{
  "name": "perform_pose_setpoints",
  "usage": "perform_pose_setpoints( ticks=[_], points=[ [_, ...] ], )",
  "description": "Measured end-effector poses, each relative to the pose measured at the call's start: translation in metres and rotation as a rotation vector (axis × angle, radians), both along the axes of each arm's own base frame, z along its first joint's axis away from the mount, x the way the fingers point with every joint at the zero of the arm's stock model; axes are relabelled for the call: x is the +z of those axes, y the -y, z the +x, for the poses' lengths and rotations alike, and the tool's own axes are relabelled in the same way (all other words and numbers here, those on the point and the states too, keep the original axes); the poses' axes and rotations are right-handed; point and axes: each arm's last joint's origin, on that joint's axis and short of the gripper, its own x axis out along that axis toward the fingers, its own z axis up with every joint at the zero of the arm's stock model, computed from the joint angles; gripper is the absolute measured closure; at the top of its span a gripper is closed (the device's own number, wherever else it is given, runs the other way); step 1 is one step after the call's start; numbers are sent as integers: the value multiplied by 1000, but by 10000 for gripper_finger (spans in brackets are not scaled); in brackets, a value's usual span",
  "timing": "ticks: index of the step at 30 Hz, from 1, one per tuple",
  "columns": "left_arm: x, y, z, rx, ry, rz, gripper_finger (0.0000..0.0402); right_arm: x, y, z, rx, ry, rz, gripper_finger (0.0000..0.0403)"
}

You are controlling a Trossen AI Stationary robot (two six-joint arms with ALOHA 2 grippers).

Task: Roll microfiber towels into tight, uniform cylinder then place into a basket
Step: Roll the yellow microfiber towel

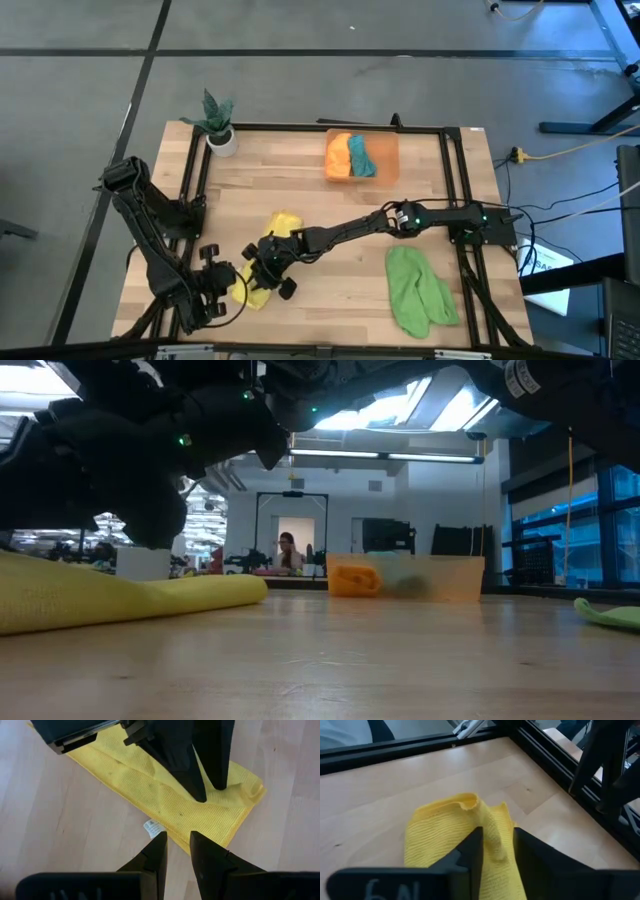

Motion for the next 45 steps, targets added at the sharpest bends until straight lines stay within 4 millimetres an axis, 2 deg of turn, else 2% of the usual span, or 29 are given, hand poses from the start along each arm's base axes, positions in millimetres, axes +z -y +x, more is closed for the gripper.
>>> perform_pose_setpoints(
  ticks=[8, 13, 19, 27, 31, 37, 41, 45],
  points=[
    [0, 0, 0, 0, 1, -1, 325, -3, -7, 2, -35, 49, -26, 253],
    [0, 0, 0, 0, 1, -1, 325, -20, -10, 4, -50, 66, -35, 253],
    [0, 0, 0, 0, 1, -1, 325, -21, -6, 6, -130, 77, -75, 255],
    [0, 0, 0, 0, 1, -1, 325, -20, -8, 5, -130, 84, -74, 256],
    [0, 0, 0, 0, 1, -1, 325, -5, -12, 5, -127, 118, -65, 256],
    [0, 0, 0, 0, 5, 1, 325, 35, -29, -5, -210, 175, -112, 256],
    [0, 1, -2, -16, 16, 11, 325, 70, -45, -22, -308, 172, -242, 256],
    [1, 5, -8, -54, 52, 35, 325, 94, -61, -43, -400, 116, -353, 256]
  ],
)
